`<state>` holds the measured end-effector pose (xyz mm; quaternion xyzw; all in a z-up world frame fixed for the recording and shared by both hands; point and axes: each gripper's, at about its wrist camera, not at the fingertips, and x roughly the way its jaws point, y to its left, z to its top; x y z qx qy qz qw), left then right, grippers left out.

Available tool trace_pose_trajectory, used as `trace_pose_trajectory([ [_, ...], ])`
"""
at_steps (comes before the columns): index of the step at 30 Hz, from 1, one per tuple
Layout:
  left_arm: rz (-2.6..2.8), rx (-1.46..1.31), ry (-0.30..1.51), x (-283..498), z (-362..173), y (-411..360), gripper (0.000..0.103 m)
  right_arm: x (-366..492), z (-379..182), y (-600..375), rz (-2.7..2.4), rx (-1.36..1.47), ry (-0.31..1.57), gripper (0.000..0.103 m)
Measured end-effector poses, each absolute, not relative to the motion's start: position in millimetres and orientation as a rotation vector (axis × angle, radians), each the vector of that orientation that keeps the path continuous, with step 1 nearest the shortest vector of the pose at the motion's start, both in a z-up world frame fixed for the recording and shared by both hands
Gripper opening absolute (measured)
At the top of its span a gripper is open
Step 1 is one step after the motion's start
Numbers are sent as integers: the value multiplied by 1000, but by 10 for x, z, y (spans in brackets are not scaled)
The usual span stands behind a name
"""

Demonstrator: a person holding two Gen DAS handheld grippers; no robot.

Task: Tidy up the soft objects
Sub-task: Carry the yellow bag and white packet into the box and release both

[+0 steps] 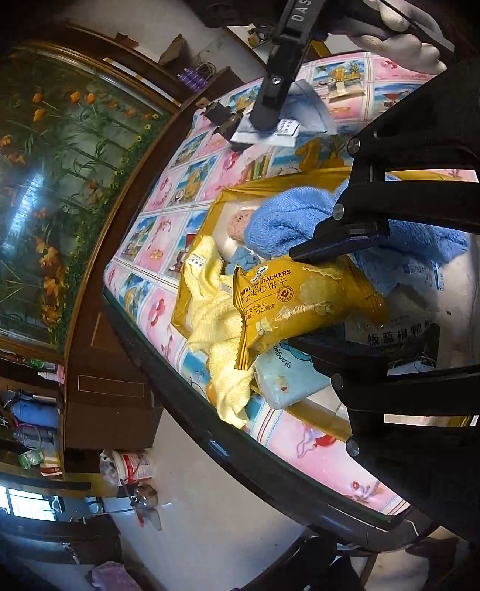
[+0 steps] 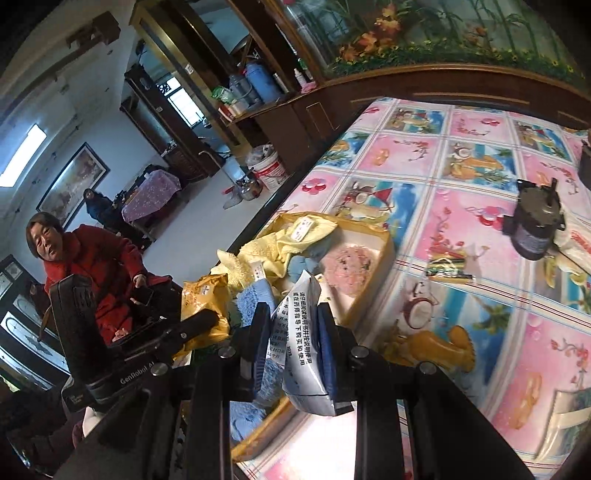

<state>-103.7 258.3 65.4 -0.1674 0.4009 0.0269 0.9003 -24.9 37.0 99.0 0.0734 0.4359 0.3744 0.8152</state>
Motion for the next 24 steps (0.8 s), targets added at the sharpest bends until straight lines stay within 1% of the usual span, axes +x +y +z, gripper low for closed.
trace_pose_trajectory([
  [6, 56, -272, 860, -1079, 564, 2462, 40, 81, 855, 757, 752, 117, 955, 24],
  [8, 66, -251, 861, -1111, 577, 2450, 42, 183, 776, 831, 730, 116, 971, 25],
  [11, 71, -229, 857, -1179, 605, 2421, 44, 313, 645, 903, 690, 106, 991, 28],
  [13, 72, -216, 851, -1225, 625, 2400, 44, 353, 588, 916, 682, 114, 1002, 36],
  [15, 74, -211, 844, -1252, 645, 2385, 44, 389, 546, 908, 682, 140, 1011, 38],
  [17, 78, -207, 834, -1272, 672, 2367, 44, 411, 551, 886, 688, 160, 1014, 41],
  [24, 133, -139, 804, -1295, 765, 2271, 44, 286, 813, 697, 684, 164, 923, 44],
])
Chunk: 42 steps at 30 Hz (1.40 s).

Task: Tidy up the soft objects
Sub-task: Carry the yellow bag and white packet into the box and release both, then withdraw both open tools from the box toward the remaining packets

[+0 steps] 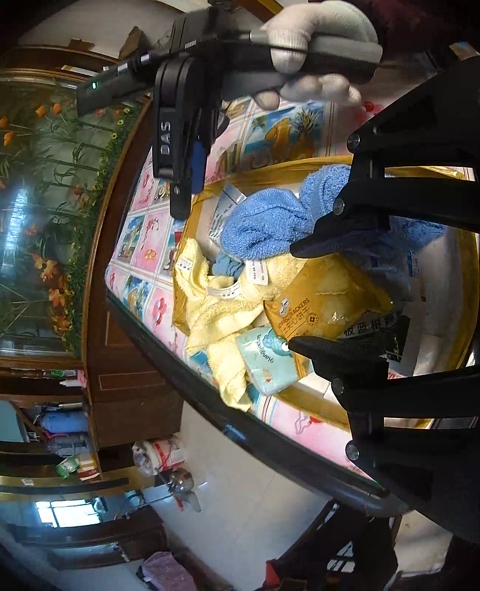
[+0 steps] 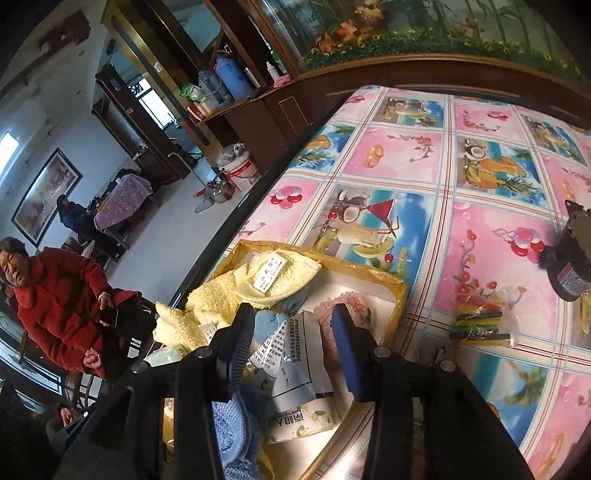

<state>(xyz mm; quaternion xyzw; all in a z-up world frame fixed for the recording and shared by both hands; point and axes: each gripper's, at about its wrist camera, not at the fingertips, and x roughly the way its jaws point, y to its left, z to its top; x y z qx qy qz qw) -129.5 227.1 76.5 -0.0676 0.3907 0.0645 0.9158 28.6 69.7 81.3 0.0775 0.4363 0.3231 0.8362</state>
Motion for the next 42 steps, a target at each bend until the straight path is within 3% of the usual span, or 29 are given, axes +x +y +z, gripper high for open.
trace_pose_trajectory([
  [12, 267, 6, 697, -1539, 1049, 1917, 44, -288, 1024, 175, 678, 150, 818, 54],
  [14, 300, 33, 689, -1563, 1083, 1825, 48, -372, 1020, 75, 673, 153, 813, 54],
  [16, 323, 52, 667, -1607, 1128, 1728, 60, -453, 1027, -9, 667, 151, 804, 54],
  [17, 329, 58, 657, -1631, 1147, 1686, 62, -502, 1027, -65, 664, 150, 799, 54],
  [38, 311, 119, 567, -1827, 1270, 1111, 62, -892, 884, -681, 616, 181, 744, 56],
  [39, 298, 101, 555, -1843, 1276, 1126, 65, -899, 874, -679, 618, 180, 744, 56],
  [40, 260, 58, 576, -1828, 1259, 1173, 77, -895, 867, -671, 619, 180, 745, 56],
  [42, 170, -46, 638, -1752, 1198, 1274, 79, -896, 861, -659, 624, 176, 746, 56],
])
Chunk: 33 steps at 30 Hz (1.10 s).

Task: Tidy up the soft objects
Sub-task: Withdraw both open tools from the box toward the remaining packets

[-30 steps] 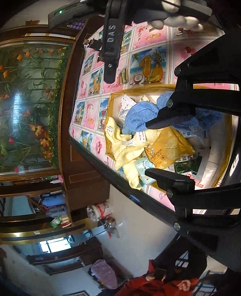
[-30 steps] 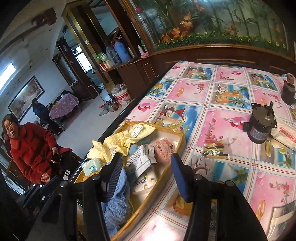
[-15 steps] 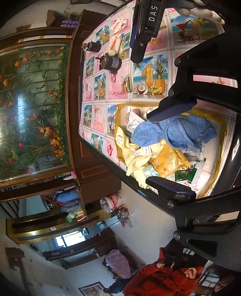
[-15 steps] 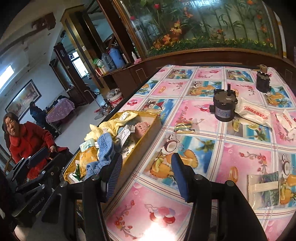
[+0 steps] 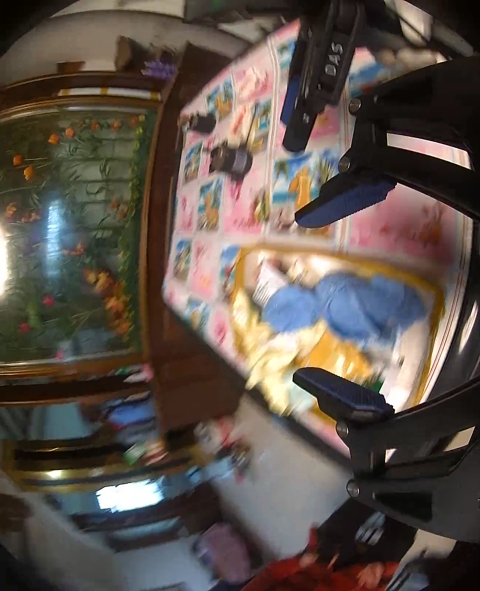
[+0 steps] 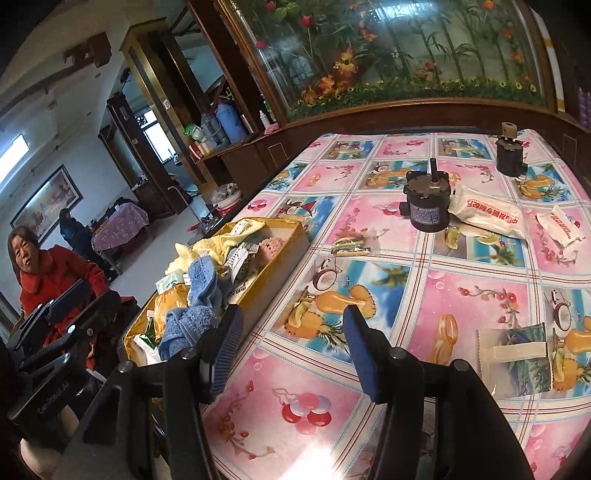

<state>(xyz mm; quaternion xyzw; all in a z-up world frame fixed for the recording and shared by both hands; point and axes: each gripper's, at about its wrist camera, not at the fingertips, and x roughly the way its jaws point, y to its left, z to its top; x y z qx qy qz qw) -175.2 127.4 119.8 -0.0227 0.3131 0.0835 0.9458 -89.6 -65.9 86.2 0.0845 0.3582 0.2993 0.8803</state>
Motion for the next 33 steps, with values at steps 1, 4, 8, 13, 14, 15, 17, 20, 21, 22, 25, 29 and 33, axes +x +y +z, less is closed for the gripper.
trace_pose_trajectory([
  [1, 143, -78, 659, -1717, 1167, 1301, 79, -898, 864, -653, 624, 172, 744, 56],
  [4, 202, -35, 642, -1695, 1136, 1254, 79, -932, 875, -648, 618, 152, 722, 56],
  [8, 272, -13, 614, -1705, 1151, 1248, 79, -919, 870, -623, 606, 133, 727, 56],
  [13, 347, -47, 599, -1779, 1178, 1436, 79, -961, 1035, -615, 608, 137, 686, 56],
  [14, 366, -65, 589, -1801, 1190, 1512, 79, -976, 1086, -602, 610, 128, 672, 56],
  [15, 389, -78, 584, -1811, 1189, 1583, 79, -995, 1151, -582, 608, 116, 653, 56],
  [17, 416, -98, 587, -1805, 1166, 1702, 79, -1033, 1289, -495, 618, 94, 614, 56],
  [20, 475, -114, 581, -1830, 1118, 1856, 79, -1156, 1443, -202, 734, 44, 596, 62],
  [21, 501, -110, 573, -1842, 1106, 1889, 79, -1216, 1447, -75, 782, 13, 601, 66],
  [22, 528, -101, 572, -1837, 1088, 1924, 79, -1260, 1420, 27, 804, -17, 608, 70],
  [25, 561, -82, 594, -1800, 1066, 1971, 79, -1286, 1218, 222, 818, -76, 662, 70],
  [29, 548, -24, 590, -1788, 1090, 1807, 79, -1214, 891, 118, 791, -87, 753, 70],
  [33, 407, 7, 632, -1675, 1092, 1509, 79, -1130, 690, -379, 710, -13, 815, 70],
])
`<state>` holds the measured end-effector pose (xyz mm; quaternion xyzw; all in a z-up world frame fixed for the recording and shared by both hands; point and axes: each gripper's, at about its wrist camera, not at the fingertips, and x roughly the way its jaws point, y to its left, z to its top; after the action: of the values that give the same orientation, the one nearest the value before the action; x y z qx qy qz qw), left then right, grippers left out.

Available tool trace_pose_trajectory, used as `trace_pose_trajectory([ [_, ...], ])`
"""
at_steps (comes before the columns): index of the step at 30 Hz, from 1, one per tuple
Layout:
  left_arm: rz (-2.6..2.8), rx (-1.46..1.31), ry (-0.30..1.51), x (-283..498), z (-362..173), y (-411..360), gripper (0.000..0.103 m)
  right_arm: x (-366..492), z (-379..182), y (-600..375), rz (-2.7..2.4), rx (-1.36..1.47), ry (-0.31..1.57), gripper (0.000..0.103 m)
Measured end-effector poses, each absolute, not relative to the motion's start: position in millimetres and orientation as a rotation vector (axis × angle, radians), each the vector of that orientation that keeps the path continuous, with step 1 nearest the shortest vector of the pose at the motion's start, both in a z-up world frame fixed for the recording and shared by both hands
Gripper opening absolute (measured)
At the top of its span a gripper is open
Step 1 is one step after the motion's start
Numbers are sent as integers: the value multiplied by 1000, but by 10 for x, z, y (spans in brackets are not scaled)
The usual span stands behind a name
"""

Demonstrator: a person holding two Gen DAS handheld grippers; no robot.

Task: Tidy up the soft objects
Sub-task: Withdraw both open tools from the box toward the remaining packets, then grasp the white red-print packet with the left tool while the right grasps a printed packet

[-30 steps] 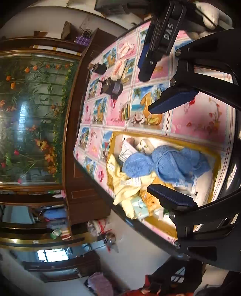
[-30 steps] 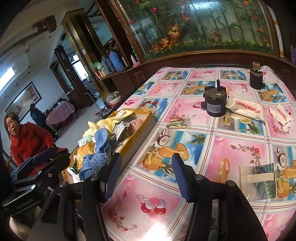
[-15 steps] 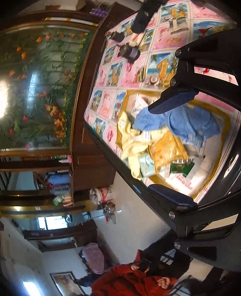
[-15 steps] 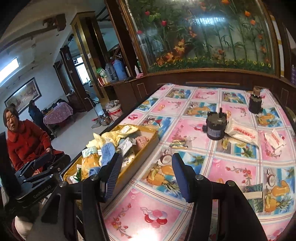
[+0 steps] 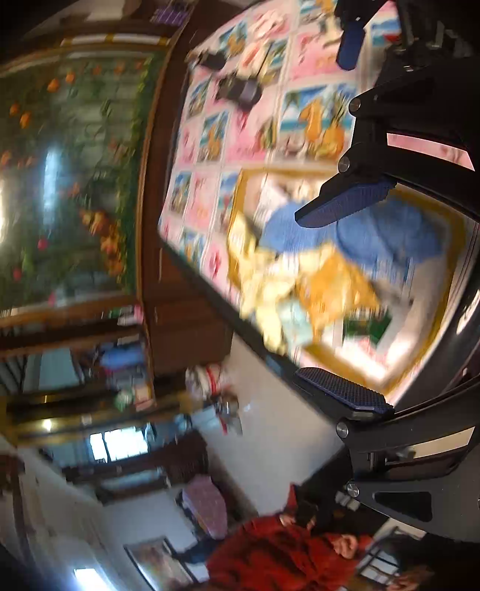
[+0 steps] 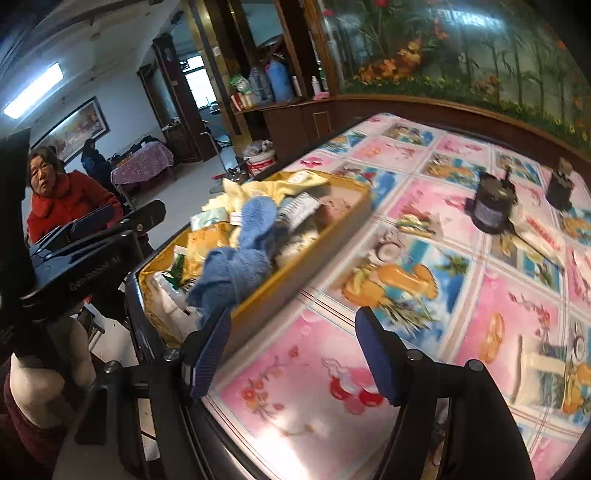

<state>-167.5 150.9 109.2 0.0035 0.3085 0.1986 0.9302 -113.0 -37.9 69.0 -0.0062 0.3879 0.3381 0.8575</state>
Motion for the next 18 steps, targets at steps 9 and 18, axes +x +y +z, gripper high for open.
trace_pose_trajectory([
  [9, 24, 34, 783, -1302, 886, 614, 79, -779, 509, -2014, 362, 196, 867, 70],
  [18, -98, -26, 915, -1135, 533, 343, 79, 104, 735, -2550, 249, 304, 806, 70],
])
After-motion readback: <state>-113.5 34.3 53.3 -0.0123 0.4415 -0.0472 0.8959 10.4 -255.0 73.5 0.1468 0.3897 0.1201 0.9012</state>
